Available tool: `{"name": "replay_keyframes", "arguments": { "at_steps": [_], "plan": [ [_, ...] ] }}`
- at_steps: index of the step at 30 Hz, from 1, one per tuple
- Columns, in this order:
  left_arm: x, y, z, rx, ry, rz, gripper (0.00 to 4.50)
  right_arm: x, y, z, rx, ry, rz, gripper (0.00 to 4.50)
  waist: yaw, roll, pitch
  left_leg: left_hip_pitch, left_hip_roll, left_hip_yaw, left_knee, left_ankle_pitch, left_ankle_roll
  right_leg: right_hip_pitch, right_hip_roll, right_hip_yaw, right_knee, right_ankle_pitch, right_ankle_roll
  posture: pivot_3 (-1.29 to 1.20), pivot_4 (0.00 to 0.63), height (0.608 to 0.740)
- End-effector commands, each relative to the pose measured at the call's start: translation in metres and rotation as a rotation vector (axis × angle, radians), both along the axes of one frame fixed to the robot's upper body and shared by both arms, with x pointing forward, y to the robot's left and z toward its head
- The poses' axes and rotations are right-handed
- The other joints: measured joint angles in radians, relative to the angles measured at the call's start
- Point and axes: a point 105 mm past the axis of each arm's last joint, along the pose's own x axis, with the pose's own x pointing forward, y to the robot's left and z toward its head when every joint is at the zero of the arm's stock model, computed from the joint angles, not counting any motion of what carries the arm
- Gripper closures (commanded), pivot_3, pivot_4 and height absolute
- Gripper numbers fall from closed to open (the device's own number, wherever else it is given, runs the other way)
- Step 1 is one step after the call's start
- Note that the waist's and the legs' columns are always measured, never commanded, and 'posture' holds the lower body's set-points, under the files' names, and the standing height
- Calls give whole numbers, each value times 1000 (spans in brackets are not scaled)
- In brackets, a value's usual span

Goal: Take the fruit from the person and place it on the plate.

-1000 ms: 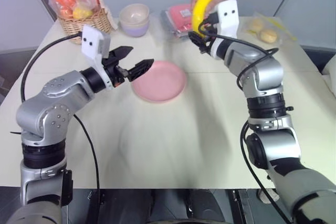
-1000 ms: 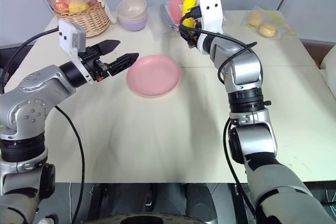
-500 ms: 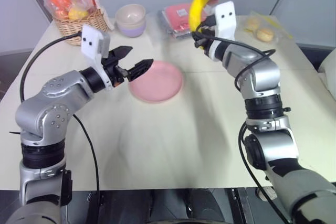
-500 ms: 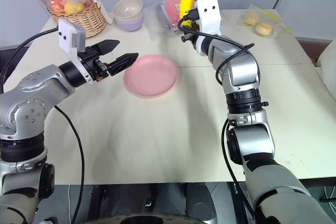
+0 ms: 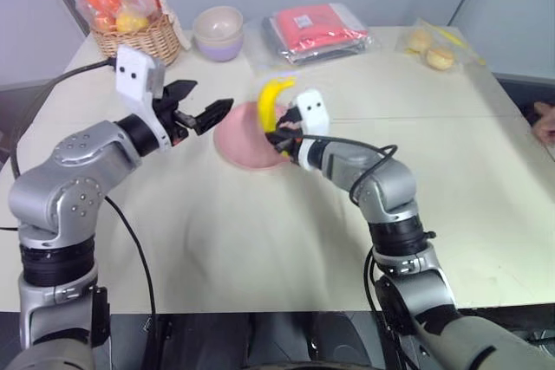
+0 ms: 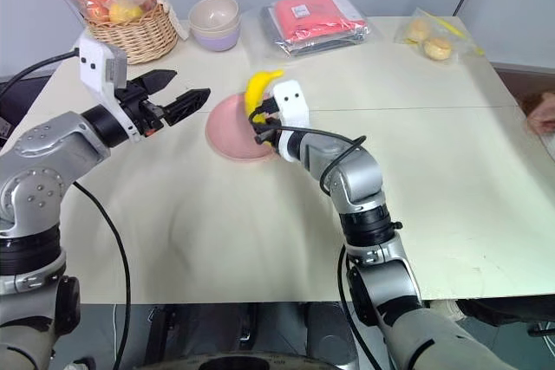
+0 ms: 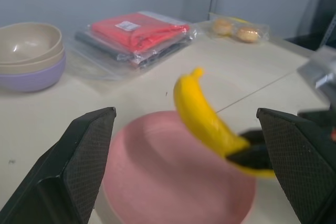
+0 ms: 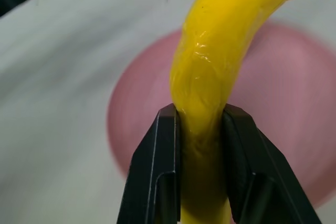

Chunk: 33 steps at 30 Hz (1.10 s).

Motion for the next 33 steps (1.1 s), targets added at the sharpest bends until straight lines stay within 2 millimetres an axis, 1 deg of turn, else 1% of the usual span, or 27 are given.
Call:
{"name": "replay_keyframes", "arguments": {
  "at_steps": [1, 5, 7, 9, 10, 11, 13, 15, 17, 20, 23, 24, 25, 26, 27, 30, 31, 33],
  "plan": [
    [-8, 4, 13, -1, -52, 12, 0, -10, 15, 9, 17, -33, 63, 4006, -1, 0, 0, 0, 0, 0, 0, 0, 0, 0, 0, 0, 0, 0, 0, 0, 150, 740],
    [-10, 4, 11, -2, -45, 17, 0, -10, 18, 1, 7, -14, 75, 4006, -2, 0, 0, 0, 0, 0, 0, 0, 0, 0, 0, 0, 0, 0, 0, 0, 150, 740],
    [-11, 4, 11, -3, -43, 19, 0, -9, 18, 0, 0, -18, 73, 2939, -1, 0, 0, 0, 0, 0, 0, 0, 0, 0, 0, 0, 0, 0, 0, 0, 150, 740],
    [-11, 4, 11, -5, -41, 20, 0, -7, 17, 1, 1, -23, 70, 2031, 0, 0, 0, 0, 0, 0, 0, 0, 0, 0, 0, 0, 0, 0, 0, 0, 150, 740],
    [-12, 4, 10, -6, -40, 20, 0, -7, 17, 3, 3, -27, 69, 1544, 1, 0, 0, 0, 0, 0, 0, 0, 0, 0, 0, 0, 0, 0, 0, 0, 150, 740],
    [-11, 3, 10, -7, -39, 20, 0, -6, 16, 5, 4, -33, 68, 964, 1, 0, 0, 0, 0, 0, 0, 0, 0, 0, 0, 0, 0, 0, 0, 0, 150, 740],
    [-11, 2, 10, -11, -38, 15, 0, -5, 14, 9, 4, -50, 66, 35, 0, 0, 0, 0, 0, 0, 0, 0, 0, 0, 0, 0, 0, 0, 0, 0, 150, 740],
    [-11, 0, 10, -15, -39, 8, 0, -4, 13, 12, 0, -68, 65, 35, 0, 0, 0, 0, 0, 0, 0, 0, 0, 0, 0, 0, 0, 0, 0, 0, 150, 740],
    [-10, -2, 10, -18, -38, -3, 0, -3, 10, 21, -6, -103, 75, 35, -1, 0, 0, 0, 0, 0, 0, 0, 0, 0, 0, 0, 0, 0, 0, 0, 150, 740],
    [-10, -5, 9, -17, -33, -21, 0, -1, -1, 35, -20, -155, 62, 35, 0, 0, 0, 0, 0, 0, 0, 0, 0, 0, 0, 0, 0, 0, 0, 0, 150, 740],
    [-15, -10, 3, -6, -5, -66, 0, -3, -46, 66, -49, -281, 24, 35, 7, 0, 0, 0, -1, 0, 0, 0, 0, 0, -1, 0, 0, 0, 0, 0, 150, 740],
    [-16, -10, 1, -1, 1, -74, 0, -5, -54, 72, -58, -305, 22, 35, 10, 0, 0, 0, -1, 0, 0, 0, 0, 1, -1, 0, 0, 0, 0, 0, 150, 740],
    [-19, -11, -2, 6, 9, -88, 0, -13, -69, 79, -70, -335, 35, 35, 10, 0, 0, 0, -1, 0, 0, 0, 0, 1, -1, 0, -1, 0, 0, 0, 150, 740],
    [-22, -10, -5, 13, 21, -99, 0, -23, -88, 86, -100, -374, 51, 35, 12, 0, 0, 0, -2, 0, 0, 0, 0, 1, -1, 0, -1, 0, 0, 0, 150, 740],
    [-24, -10, -7, 19, 29, -106, 0, -35, -104, 92, -138, -408, 73, 35, 16, 0, 0, 0, -1, 0, 0, 0, 1, 1, -1, 0, -2, 0, 0, 0, 150, 740],
    [-28, -8, -11, 28, 48, -117, 0, -66, -133, 96, -235, -440, 138, 35, 24, 0, 0, 0, 0, 0, -1, -1, 2, 1, -1, 0, -4, 0, 0, 0, 150, 740],
    [-29, -8, -12, 31, 53, -120, 0, -73, -139, 95, -257, -440, 154, 35, 25, 0, 0, 0, 0, 1, -1, -2, 4, 2, 0, 0, -4, 0, 0, 0, 150, 740],
    [-31, -7, -14, 28, 57, -119, 0, -85, -157, 96, -278, -418, 139, 35, 26, 0, 0, 1, 1, 1, -1, -4, 7, 2, 0, 0, -3, 0, 0, 0, 150, 740]
  ]
}}
